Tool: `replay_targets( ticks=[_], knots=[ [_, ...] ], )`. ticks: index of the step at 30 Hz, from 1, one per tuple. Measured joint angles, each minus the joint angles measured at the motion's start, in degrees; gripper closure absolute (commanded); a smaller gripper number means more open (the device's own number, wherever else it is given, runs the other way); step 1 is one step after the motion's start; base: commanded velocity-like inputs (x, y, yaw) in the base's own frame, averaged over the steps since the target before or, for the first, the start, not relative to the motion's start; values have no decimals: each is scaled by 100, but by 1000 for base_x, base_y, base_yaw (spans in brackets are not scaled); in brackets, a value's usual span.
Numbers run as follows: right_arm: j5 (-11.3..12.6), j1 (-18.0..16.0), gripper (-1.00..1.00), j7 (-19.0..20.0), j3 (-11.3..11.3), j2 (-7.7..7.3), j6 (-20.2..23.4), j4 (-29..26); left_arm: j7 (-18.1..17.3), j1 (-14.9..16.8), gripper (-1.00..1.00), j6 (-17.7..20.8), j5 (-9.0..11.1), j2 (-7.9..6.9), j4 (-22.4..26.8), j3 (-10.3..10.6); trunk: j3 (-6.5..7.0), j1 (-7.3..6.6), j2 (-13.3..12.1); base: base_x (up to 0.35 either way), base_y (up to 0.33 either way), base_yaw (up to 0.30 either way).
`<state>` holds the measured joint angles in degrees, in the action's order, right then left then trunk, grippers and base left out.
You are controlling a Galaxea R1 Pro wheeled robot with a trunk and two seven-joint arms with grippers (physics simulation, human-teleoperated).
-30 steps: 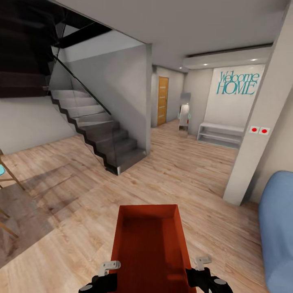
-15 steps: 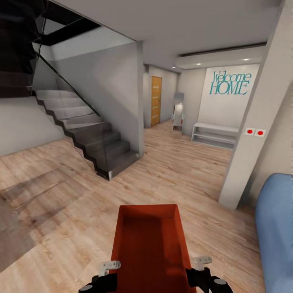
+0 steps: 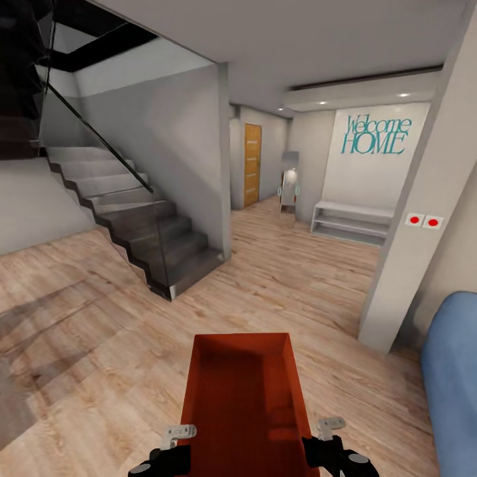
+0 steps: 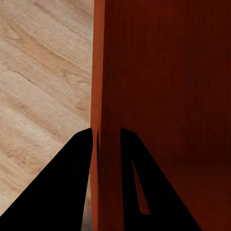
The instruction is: Move the two storage containers from the living room to the garage. In the garage, place one container on the floor and stack the other container on top of it (either order is fine).
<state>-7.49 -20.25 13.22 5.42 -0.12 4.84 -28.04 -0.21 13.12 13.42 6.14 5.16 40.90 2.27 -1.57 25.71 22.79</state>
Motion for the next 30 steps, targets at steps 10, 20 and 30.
replay_targets(
  ticks=[10,20,30],
  knots=[
    [0,0,100,9,2,-7,0,0,11,0,100,0,3,7,0,3,0,0,0,330,-88,0],
    [-2,0,100,6,2,-4,0,0,7,0,100,0,2,4,0,2,0,0,0,330,-88,0],
    [-5,0,100,1,3,0,0,0,2,0,100,0,1,1,0,0,0,0,0,330,-88,0]
  ],
)
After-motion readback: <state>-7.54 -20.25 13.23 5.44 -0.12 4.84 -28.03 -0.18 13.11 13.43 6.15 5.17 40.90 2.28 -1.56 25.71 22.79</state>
